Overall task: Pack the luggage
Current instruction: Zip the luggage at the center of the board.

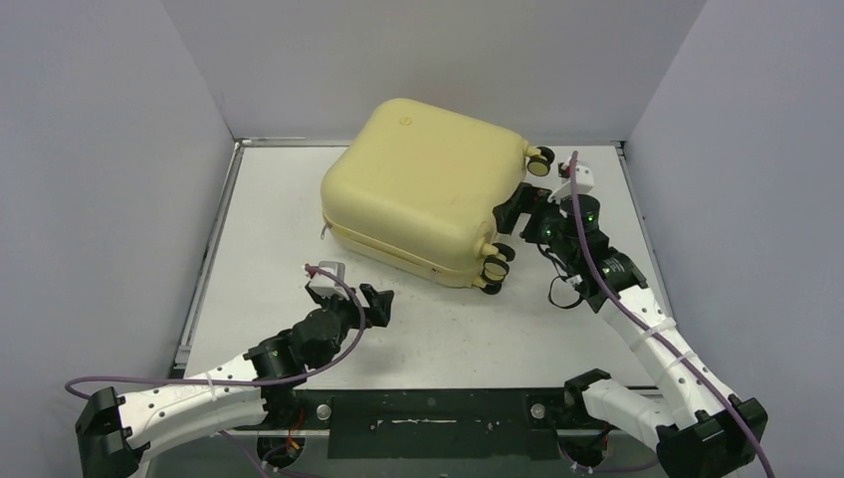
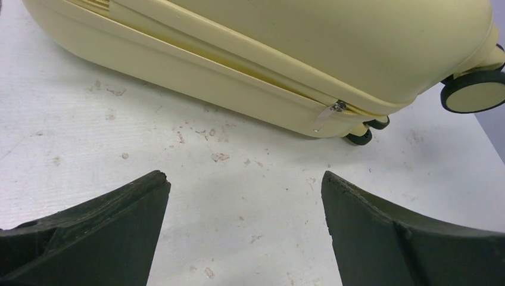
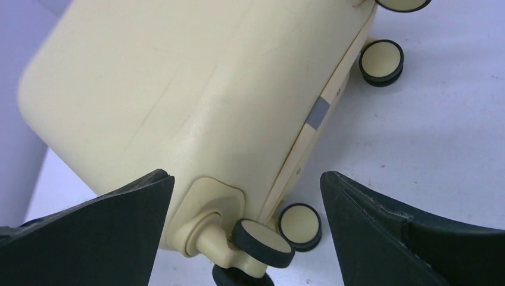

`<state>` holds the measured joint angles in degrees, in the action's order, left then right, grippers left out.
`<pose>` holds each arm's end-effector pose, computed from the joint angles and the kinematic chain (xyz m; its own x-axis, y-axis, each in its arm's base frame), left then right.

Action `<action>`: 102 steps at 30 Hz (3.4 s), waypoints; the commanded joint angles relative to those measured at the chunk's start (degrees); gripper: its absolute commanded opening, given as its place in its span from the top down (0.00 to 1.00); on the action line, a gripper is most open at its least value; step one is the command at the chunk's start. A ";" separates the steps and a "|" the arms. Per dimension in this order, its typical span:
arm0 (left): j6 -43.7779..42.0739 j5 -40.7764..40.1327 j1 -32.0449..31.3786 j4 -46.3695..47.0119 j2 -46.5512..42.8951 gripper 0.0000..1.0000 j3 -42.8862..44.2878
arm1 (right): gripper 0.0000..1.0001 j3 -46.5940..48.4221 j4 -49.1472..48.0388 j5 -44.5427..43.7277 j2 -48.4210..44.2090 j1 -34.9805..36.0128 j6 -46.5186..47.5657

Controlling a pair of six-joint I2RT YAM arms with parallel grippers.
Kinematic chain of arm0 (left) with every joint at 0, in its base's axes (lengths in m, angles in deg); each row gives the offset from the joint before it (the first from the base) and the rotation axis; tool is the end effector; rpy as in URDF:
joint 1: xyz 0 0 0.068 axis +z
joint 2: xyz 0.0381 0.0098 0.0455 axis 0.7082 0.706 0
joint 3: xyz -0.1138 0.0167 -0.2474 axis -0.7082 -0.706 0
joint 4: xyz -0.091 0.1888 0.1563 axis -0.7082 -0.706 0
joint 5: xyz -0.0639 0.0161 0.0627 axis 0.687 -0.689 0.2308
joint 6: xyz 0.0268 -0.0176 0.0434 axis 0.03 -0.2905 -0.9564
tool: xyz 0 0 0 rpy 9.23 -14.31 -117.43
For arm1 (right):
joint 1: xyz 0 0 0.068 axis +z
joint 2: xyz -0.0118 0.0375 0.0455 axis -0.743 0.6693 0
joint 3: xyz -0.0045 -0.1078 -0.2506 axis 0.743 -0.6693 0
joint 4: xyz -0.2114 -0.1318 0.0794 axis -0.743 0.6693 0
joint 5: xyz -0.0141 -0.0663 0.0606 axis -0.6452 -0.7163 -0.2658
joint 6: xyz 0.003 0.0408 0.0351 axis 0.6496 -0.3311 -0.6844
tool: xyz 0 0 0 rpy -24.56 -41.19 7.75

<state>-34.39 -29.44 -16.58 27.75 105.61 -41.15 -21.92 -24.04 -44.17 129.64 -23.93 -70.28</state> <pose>0.0939 -0.1258 0.2192 -0.3252 -0.3348 -0.8844 0.2347 0.8774 -0.4185 0.2097 0.0941 0.3403 -0.4955 0.2771 -0.8232 -0.2145 0.8794 0.4251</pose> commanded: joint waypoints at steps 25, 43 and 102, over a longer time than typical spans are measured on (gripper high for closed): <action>2.52 7.96 1.20 3.53 -0.64 0.03 -0.56 | 0.00 0.91 -43.49 11.06 29.67 -30.56 -43.34; 2.11 9.17 1.46 2.95 0.01 0.03 -0.78 | 0.06 23.52 -33.97 24.73 51.73 -25.71 -42.80; -21.54 16.33 1.46 45.70 21.63 0.10 -5.17 | 1.00 19.21 -45.11 26.88 51.14 -23.93 -32.95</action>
<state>-48.07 -17.33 -15.45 55.88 120.32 -46.26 -2.89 -66.03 -22.55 182.23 -49.94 -103.24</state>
